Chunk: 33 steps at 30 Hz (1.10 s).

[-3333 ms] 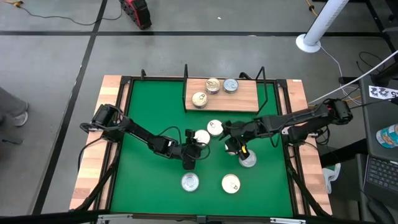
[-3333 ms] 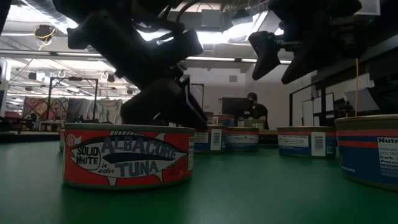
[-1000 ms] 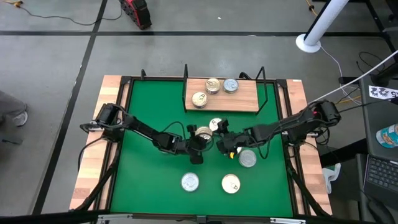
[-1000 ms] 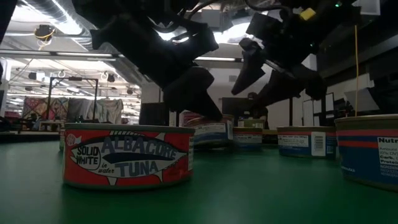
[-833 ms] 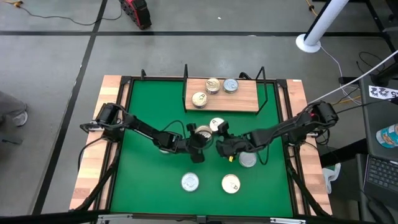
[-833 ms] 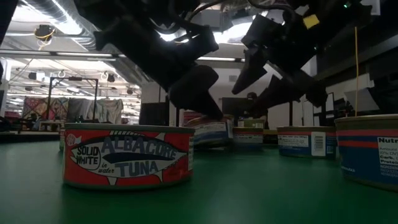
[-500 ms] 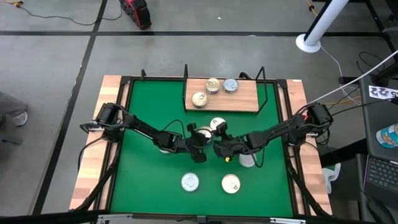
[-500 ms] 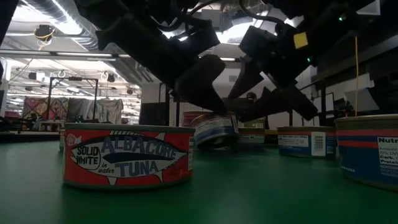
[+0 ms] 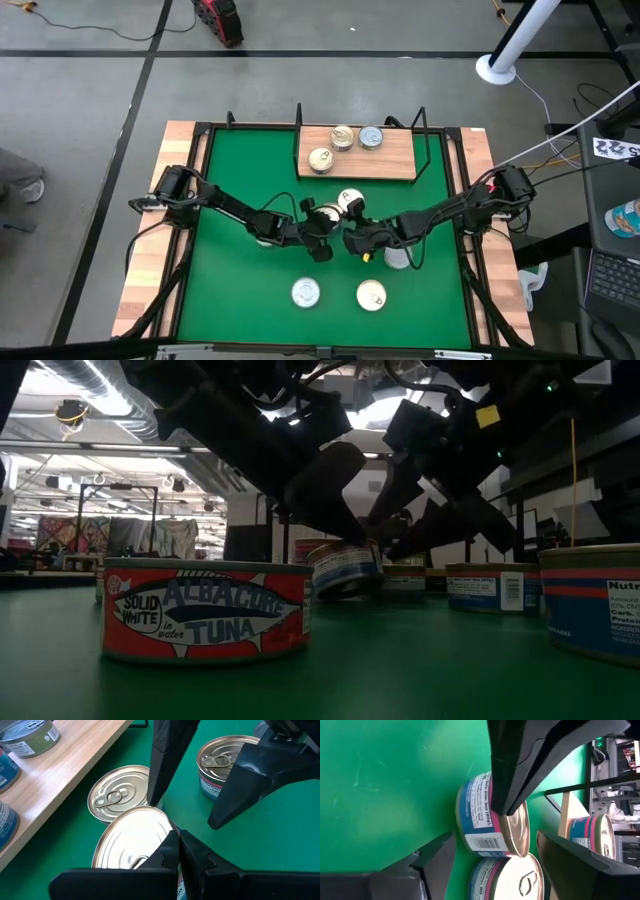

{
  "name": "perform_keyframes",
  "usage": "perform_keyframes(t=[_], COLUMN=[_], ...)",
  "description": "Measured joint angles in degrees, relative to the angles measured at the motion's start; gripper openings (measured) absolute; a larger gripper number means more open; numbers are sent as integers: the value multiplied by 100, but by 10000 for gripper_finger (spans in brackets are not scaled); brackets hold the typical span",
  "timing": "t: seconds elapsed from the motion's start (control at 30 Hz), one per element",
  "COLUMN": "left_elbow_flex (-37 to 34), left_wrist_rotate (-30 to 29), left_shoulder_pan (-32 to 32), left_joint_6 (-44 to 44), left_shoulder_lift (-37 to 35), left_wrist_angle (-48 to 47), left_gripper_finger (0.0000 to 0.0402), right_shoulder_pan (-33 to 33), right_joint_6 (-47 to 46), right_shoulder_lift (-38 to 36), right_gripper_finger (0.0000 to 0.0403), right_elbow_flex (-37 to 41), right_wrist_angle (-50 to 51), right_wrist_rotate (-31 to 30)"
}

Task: Stack canned seafood by type on shelf
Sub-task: Stack the blue tuna can on top of the blue can on the shelf

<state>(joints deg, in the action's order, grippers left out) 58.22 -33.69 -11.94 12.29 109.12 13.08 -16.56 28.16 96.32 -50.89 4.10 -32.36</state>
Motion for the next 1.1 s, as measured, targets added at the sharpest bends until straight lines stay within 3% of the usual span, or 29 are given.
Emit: perform_keyframes(t=[0.73,1.1], left_elbow_flex=[2,2], left_wrist_rotate=[26,26], left_shoulder_pan=[6,51], left_joint_6=[236,451], left_shoulder_lift=[-7,-7], left_wrist_angle=[-2,7], left_gripper_finger=[1,1], right_shoulder_pan=[0,2], right_joint_6=[-136,-111], right_shoulder_lift=[492,491], right_gripper_finger=[277,277], right_elbow_flex=[-2,-2], right_wrist_angle=[-275,-374], right_wrist_rotate=[-713,-601])
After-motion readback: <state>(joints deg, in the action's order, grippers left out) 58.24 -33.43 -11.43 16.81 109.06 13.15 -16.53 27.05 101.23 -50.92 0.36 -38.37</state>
